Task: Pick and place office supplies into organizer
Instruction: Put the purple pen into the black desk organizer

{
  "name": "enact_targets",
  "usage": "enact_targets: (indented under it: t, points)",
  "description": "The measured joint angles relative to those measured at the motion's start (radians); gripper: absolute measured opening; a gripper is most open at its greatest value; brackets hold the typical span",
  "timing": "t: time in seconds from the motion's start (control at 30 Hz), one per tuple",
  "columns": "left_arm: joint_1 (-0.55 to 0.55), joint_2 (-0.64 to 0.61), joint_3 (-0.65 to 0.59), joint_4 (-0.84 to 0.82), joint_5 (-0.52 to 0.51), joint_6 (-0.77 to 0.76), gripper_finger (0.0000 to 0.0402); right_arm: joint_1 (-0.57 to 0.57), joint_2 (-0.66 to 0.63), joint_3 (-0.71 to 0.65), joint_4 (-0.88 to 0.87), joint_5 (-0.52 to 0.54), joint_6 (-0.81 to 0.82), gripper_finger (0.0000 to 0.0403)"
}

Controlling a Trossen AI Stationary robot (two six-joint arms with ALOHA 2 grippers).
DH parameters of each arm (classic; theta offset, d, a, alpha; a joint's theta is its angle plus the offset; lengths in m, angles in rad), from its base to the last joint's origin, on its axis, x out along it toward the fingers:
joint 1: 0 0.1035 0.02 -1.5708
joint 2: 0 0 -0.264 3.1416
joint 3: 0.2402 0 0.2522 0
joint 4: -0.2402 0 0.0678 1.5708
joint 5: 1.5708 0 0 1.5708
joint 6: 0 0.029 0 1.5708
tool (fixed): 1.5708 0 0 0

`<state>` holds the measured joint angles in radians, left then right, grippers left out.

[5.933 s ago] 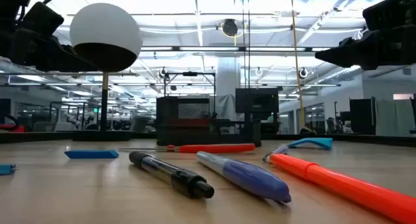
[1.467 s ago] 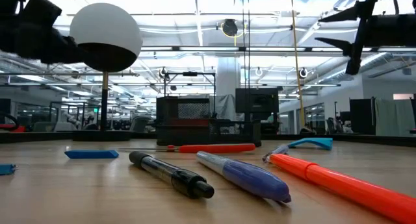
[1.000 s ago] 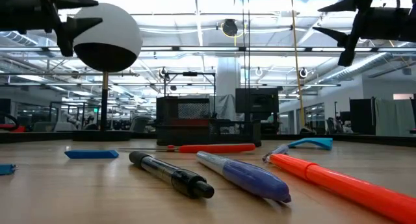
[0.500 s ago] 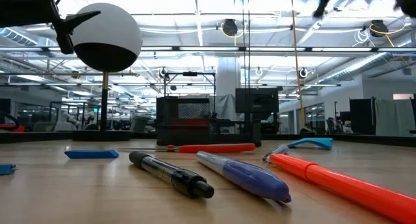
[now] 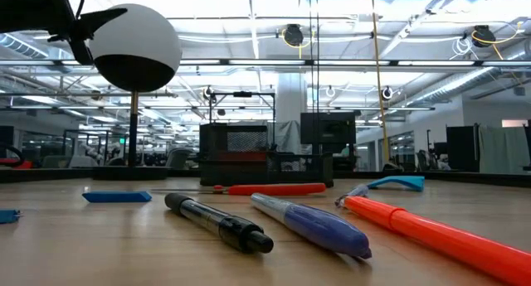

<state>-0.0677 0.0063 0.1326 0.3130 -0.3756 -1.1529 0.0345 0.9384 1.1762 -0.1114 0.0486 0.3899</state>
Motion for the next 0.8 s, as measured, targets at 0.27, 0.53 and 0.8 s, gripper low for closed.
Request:
enact_targets:
  t: [0.27,0.53,0.8]
  points:
    - [0.0,0.0,0.0,0.012,0.028,-0.037,0.0179,-0.003,0.193,0.367,-0.432,-0.087,-0.148,0.0169]
    - [0.0,0.0,0.0,0.013,-0.037,-0.028,0.0179,-0.02,0.419,0.656,-0.79,-0.217,-0.287,0.0169]
    - [0.0,0.0,0.0,0.012,-0.038,-0.027,0.0179,-0.025,0.614,0.828,-1.074,-0.289,-0.471,0.0169]
